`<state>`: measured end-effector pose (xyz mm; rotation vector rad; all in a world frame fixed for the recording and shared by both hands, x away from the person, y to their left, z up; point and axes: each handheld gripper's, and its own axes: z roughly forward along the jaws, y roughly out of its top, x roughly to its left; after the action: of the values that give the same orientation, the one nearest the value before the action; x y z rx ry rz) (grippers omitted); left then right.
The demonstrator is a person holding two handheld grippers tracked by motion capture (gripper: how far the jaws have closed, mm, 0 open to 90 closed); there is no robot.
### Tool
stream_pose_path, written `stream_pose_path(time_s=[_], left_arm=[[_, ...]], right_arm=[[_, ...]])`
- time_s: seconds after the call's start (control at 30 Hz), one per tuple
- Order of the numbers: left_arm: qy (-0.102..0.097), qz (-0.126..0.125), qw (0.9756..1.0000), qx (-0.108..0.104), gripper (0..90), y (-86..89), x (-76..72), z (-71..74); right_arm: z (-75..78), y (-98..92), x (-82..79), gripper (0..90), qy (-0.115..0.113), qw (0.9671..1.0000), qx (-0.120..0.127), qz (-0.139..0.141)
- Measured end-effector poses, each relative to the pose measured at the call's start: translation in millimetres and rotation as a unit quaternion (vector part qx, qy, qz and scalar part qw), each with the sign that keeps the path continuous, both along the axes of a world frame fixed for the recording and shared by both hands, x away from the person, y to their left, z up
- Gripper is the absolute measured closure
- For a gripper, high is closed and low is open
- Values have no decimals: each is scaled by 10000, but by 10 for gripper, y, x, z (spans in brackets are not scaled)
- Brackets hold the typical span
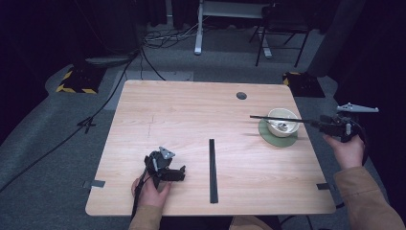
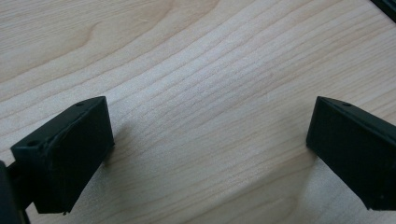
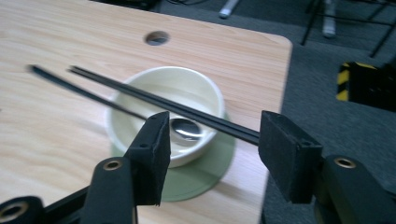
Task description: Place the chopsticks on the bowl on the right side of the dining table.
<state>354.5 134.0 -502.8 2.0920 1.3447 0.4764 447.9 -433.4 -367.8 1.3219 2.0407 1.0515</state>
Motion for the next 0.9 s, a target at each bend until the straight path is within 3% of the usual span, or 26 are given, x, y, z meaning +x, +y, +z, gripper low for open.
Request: stream_pose_path(time_s=[0.23, 0.53, 0.73, 0.87, 0.9], left_arm=[[-1, -60, 10000, -34, 10, 46, -10, -5], [14, -67, 10000, -28, 10, 89, -56, -4], [10, -81, 10000, -4, 10, 97, -62, -1], [15, -71, 10000, -19, 10, 94, -63, -2], [14, -71, 10000, -18, 10, 94, -63, -2]], right_arm=[[146, 201, -290, 421, -111, 9984, 124, 533], [150, 425, -566, 418, -79, 9956, 224, 904], [148, 584, -720, 415, -38, 9919, 262, 1243], [120, 709, -779, 422, 135, 9875, 460, 1504], [113, 730, -789, 424, 221, 9849, 573, 1617]])
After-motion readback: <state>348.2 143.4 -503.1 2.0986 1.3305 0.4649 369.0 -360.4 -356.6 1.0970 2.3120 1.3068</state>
